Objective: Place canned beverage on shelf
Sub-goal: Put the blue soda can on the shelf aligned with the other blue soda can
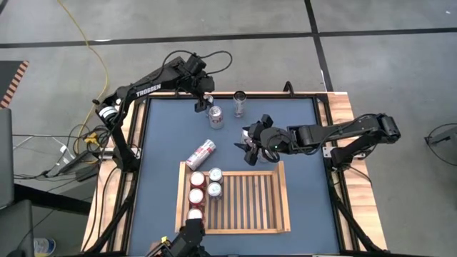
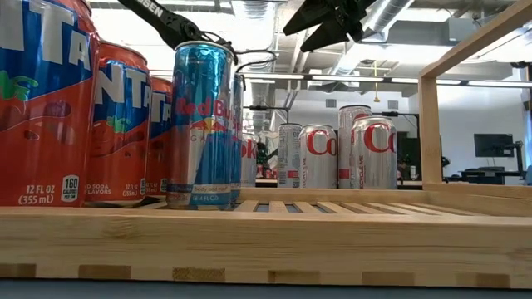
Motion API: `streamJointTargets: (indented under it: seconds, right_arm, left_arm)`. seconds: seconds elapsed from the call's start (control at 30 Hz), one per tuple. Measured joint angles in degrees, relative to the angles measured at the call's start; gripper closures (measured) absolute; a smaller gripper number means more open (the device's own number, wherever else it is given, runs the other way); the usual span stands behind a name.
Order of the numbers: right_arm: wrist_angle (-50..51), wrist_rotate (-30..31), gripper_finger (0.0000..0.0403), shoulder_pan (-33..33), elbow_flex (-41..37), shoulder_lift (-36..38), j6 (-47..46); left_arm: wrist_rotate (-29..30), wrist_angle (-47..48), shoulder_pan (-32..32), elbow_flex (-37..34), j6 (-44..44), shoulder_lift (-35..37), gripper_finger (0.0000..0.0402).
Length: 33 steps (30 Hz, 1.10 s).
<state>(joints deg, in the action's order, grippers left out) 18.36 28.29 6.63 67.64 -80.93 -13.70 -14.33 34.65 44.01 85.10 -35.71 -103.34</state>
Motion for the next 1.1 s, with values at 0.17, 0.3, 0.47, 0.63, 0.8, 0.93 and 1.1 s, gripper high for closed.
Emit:
streamJointTargets:
  seconds: [0.17, 0.3, 0.47, 0.63, 0.8, 0.93, 1.1]
  right_arm:
    - [0.3, 0.0, 0.0112, 0.1, 0.0, 0.0, 0.0]
    - [0.5, 0.0, 0.0112, 0.1, 0.0, 0.0, 0.1]
    - [0.5, 0.0, 0.0112, 0.1, 0.0, 0.0, 0.1]
    - [0.5, 0.0, 0.0112, 0.1, 0.0, 0.0, 0.1]
    - [0.5, 0.0, 0.0112, 0.1, 0.0, 0.0, 0.1]
    - [0.5, 0.0, 0.0112, 0.1, 0.0, 0.0, 0.1]
    - [0.7, 0.0, 0.0112, 0.1, 0.0, 0.0, 0.1]
  left_arm:
    - [2.8, -0.1, -1.2, -0.1, 0.1, -0.8, 0.0109]
    - [4.4, 0.1, -1.6, 0.0, -0.6, -0.9, 0.0121]
    - [4.4, 0.5, -1.7, 0.0, -0.2, -0.9, 0.0163]
    - [4.7, 0.6, -1.7, 0.1, 0.7, -0.9, 0.0208]
    - [4.6, 0.8, -1.7, 0.1, 1.5, -0.9, 0.0244]
    - [4.5, 0.3, -1.7, 0.1, 2.6, -0.9, 0.0272]
    - [1.7, 0.3, -1.8, 0.1, 3.6, -0.8, 0.0278]
